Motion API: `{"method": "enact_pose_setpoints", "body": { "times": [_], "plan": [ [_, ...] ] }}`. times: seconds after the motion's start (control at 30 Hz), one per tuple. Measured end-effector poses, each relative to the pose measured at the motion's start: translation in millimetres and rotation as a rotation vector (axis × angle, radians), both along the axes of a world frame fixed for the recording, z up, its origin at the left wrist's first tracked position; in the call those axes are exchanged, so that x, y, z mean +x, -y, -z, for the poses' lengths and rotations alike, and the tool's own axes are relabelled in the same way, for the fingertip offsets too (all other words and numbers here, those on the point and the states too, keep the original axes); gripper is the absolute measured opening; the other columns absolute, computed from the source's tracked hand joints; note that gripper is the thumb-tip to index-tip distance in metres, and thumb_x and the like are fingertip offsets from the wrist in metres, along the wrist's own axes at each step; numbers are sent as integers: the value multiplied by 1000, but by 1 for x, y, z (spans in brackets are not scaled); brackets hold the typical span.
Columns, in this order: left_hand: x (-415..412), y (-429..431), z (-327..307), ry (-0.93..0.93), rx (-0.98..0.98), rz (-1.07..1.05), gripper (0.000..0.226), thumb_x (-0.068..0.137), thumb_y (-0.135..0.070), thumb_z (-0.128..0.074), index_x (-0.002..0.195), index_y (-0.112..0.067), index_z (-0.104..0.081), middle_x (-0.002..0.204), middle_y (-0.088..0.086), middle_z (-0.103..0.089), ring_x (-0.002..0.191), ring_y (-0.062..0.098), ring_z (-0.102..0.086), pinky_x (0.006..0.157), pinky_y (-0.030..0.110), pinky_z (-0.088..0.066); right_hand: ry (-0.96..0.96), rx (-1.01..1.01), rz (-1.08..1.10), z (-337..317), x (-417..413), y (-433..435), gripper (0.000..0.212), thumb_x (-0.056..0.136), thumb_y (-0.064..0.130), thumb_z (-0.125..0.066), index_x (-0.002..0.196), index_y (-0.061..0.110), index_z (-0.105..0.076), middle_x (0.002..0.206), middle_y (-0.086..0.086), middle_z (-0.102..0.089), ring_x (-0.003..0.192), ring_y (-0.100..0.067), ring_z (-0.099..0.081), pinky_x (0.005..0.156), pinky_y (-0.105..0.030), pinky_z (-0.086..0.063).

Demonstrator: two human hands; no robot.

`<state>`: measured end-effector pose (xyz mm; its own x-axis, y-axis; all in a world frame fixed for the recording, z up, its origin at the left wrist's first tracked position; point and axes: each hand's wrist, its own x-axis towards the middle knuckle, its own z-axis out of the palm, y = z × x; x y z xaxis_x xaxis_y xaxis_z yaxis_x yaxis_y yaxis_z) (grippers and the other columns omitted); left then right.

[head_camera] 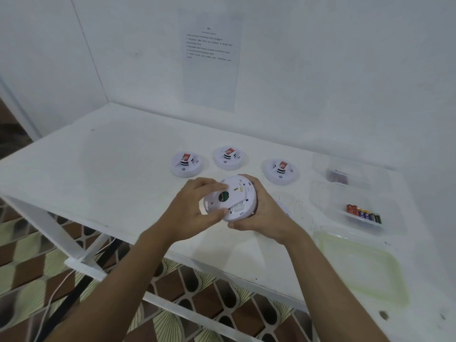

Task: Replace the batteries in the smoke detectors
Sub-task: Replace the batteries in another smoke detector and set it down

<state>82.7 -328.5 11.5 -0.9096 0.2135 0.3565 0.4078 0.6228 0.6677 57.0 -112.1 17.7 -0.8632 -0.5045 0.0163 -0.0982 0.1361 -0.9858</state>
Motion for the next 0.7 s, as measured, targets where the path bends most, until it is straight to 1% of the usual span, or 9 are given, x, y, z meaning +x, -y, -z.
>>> {"method": "enact_pose_setpoints", "body": {
  "times": [0.07,0.1,0.17,0.23,0.37,0.4,0.53,0.7],
  "plan": [
    [0,0,-3,67,-24,-26,70,70,-62,-64,134,-37,-51,124,-15,-53,112,3,-48,89,18,-42,0,28,-23,-1,0,-1,94,67,-10,-85,141,27,-39,133,1,-53,120,-20,-57,76,-33,-59],
    [0,1,-5,96,-9,-32,72,68,-59,-66,134,-36,-50,124,-15,-53,111,3,-49,86,15,-41,0,37,-30,-1,0,-1,94,67,-10,-85,141,27,-39,132,1,-53,119,-18,-57,75,-32,-59],
    [1,1,-7,118,58,-42,69,69,-51,-74,133,-34,-52,121,-16,-55,108,3,-52,80,7,-40,-10,53,-35,-1,2,-1,95,68,-9,-85,141,27,-38,132,3,-53,117,-14,-58,77,-31,-58],
    [2,1,-9,98,95,-39,64,72,-42,-81,130,-35,-54,118,-18,-56,106,1,-53,78,4,-41,-14,63,-38,-3,3,0,95,68,-9,-85,142,27,-37,132,4,-52,116,-11,-57,78,-30,-59],
    [5,-4,-14,116,103,-5,63,73,-38,-83,125,-44,-50,117,-21,-55,108,-7,-50,79,5,-43,-17,71,-52,-5,4,0,95,67,-9,-85,142,26,-37,133,3,-52,119,-12,-57,77,-29,-59],
    [5,-5,-15,129,116,2,63,72,-37,-83,125,-43,-50,117,-19,-55,108,-8,-49,78,4,-42,-12,66,-54,-6,4,1,95,67,-10,-85,142,26,-38,132,3,-53,118,-13,-57,77,-29,-59],
    [5,-7,-18,144,110,14,63,71,-41,-82,127,-38,-53,117,-16,-54,107,-2,-51,76,3,-41,1,66,-51,-6,4,0,95,67,-10,-85,142,26,-39,131,2,-55,116,-12,-60,77,-31,-60],
    [3,-4,-17,179,98,30,66,69,-46,-82,129,-34,-56,116,-17,-53,105,-10,-48,77,1,-39,-13,80,-54,-5,4,0,95,66,-9,-85,142,28,-40,131,3,-56,117,-13,-60,76,-27,-57]
  ]
}}
